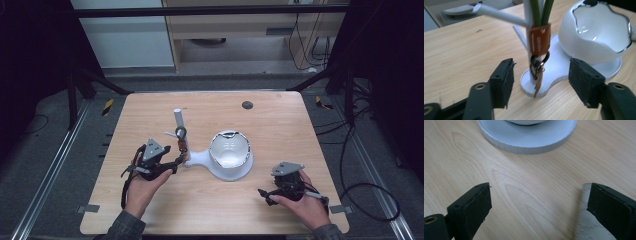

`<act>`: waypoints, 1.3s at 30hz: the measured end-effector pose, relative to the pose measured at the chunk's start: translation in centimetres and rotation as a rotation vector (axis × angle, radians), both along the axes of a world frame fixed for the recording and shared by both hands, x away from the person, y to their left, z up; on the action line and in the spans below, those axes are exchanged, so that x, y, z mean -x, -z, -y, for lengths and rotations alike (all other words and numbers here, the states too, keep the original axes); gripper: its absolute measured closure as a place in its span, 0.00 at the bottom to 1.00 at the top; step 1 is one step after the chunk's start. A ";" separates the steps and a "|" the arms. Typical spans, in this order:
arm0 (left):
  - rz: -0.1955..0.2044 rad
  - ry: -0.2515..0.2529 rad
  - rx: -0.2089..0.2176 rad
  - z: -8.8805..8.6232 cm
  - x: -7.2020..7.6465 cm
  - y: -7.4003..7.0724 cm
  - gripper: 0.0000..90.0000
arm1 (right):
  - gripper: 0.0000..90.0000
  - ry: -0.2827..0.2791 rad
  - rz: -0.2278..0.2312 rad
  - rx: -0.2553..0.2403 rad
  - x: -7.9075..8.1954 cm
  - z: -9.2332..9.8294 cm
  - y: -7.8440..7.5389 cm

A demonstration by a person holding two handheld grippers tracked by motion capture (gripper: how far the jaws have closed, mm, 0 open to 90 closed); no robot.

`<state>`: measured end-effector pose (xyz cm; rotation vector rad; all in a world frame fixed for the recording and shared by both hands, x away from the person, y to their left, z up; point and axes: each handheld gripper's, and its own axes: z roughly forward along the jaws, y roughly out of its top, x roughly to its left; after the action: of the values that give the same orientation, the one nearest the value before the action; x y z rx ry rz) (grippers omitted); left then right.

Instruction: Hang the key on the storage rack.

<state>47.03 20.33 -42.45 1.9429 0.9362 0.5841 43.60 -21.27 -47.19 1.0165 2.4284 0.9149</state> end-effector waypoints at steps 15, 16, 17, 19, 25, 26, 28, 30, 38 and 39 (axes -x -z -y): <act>-0.119 -0.067 -0.050 -3.9 -1.1 3.8 0.13 | 0.08 0.129 -0.097 0.105 -0.8 3.6 -1.7; -0.121 -0.067 -0.054 -4.0 -1.2 3.9 0.12 | 0.08 0.133 -0.101 0.103 -0.8 3.9 -1.7; -0.141 -0.072 -0.074 -4.2 -1.4 4.4 0.10 | 0.07 0.146 -0.112 0.098 -0.8 4.3 -1.5; -0.162 -0.077 -0.081 -4.4 -1.6 4.9 0.09 | 0.08 0.161 -0.132 0.095 -0.8 4.6 -1.4; -0.183 -0.105 -0.091 -5.0 -1.8 5.7 0.08 | 0.10 0.199 -0.200 0.106 -1.0 5.2 -1.0; -0.183 -0.105 -0.091 -5.0 -1.8 5.7 0.08 | 0.10 0.199 -0.200 0.106 -1.0 5.2 -1.0; -0.189 -0.109 -0.096 -5.2 -1.9 5.9 0.08 | 0.11 0.211 -0.226 0.113 -1.1 5.3 -0.9; -0.200 -0.118 -0.105 -5.4 -2.0 6.3 0.08 | 0.13 0.218 -0.254 0.129 -1.2 5.4 -0.7; -0.221 -0.134 -0.140 -5.7 -2.3 6.8 0.08 | 0.16 0.228 -0.326 0.147 -1.8 5.6 -0.5; -0.222 -0.135 -0.141 -5.7 -2.4 6.8 0.08 | 0.17 0.234 -0.330 0.151 -1.8 5.5 -0.5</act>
<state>49.39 26.04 -49.28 2.1134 1.2007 0.5312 45.42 -26.80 -46.67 1.4517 2.5160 0.5093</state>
